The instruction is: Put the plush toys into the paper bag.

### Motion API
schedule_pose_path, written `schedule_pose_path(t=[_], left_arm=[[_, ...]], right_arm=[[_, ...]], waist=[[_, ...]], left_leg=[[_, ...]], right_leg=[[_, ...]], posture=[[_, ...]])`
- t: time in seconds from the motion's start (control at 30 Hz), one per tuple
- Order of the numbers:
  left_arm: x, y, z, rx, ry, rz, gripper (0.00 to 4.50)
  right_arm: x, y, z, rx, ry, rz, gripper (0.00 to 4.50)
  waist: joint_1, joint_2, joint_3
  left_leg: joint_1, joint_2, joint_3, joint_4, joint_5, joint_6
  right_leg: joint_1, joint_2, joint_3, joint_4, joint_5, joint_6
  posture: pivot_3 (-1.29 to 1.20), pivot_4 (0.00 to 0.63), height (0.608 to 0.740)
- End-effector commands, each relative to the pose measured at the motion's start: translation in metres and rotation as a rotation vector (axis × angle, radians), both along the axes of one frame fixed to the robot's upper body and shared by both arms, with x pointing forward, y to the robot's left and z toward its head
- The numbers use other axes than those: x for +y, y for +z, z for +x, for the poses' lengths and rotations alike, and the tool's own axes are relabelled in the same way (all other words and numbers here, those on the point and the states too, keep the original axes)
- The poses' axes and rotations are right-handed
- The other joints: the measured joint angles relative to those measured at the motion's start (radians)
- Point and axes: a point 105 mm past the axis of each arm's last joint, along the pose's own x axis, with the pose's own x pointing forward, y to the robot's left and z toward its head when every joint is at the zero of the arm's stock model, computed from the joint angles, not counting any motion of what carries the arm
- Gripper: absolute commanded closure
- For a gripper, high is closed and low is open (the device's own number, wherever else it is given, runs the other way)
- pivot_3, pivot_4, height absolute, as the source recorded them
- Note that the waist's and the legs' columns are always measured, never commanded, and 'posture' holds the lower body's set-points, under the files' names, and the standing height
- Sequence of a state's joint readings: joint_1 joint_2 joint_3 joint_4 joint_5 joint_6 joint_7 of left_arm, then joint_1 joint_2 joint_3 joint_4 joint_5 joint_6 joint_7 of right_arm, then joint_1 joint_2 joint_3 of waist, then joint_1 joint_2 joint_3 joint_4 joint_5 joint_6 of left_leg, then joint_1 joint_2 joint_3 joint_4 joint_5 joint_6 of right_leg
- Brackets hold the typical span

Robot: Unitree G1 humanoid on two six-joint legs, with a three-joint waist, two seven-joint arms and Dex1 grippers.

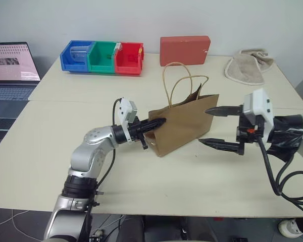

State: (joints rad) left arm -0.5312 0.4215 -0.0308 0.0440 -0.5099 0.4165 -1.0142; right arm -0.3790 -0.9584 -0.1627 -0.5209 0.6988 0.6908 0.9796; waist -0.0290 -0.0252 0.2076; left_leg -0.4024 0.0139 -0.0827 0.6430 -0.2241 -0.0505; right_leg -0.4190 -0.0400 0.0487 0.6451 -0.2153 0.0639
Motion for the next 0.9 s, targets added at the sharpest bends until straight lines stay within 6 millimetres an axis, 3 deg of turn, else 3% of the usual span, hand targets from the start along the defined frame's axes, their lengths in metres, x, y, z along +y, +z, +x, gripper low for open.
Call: schedule_pose_path(t=[0.03, 0.33, 0.6, 0.83, 0.9], left_arm=[[-0.002, 0.024, 0.002, -0.051, -0.120, -0.018, 4.47], [-0.032, 0.020, 0.010, -0.027, -0.353, 0.036, 4.47], [-0.050, 0.006, 0.014, -0.004, -0.456, 0.084, 4.47], [-0.050, 0.001, 0.015, -0.041, -0.467, 0.151, 4.47], [-0.049, 0.003, 0.015, -0.053, -0.458, 0.152, 3.88]], right_arm=[[-0.012, 0.015, -0.023, 0.023, 0.022, -0.022, 0.00], [-0.036, 0.019, -0.050, 0.033, -0.156, -0.048, 0.00], [-0.036, 0.015, -0.067, 0.047, -0.226, -0.049, 0.00], [-0.033, 0.013, -0.071, 0.063, -0.233, -0.043, 0.00], [-0.033, 0.012, -0.070, 0.072, -0.233, -0.042, 0.00]], waist=[[0.006, 0.000, 0.000], [0.003, 0.000, 0.000], [0.000, 0.000, 0.000], [0.002, 0.000, 0.000], [0.002, 0.000, 0.000]], left_leg=[[0.000, 0.000, 0.000, 0.000, 0.000, 0.000], [-0.001, 0.000, 0.000, 0.000, 0.000, 0.000], [-0.001, 0.000, 0.000, 0.001, 0.000, 0.000], [-0.001, 0.000, 0.000, 0.000, 0.000, 0.000], [-0.001, 0.000, 0.000, 0.000, 0.000, 0.000]], right_leg=[[0.000, 0.000, 0.000, 0.000, 0.000, 0.000], [0.000, 0.000, 0.000, 0.000, 0.000, 0.000], [0.000, 0.000, 0.000, 0.000, 0.000, 0.000], [0.000, 0.000, 0.000, -0.001, 0.000, 0.000], [0.000, 0.000, 0.000, -0.001, 0.000, 0.000]], posture=[[0.00, 0.150, 0.740], [0.00, 0.150, 0.740], [0.00, 0.150, 0.740], [0.00, 0.150, 0.740], [0.00, 0.150, 0.740]])
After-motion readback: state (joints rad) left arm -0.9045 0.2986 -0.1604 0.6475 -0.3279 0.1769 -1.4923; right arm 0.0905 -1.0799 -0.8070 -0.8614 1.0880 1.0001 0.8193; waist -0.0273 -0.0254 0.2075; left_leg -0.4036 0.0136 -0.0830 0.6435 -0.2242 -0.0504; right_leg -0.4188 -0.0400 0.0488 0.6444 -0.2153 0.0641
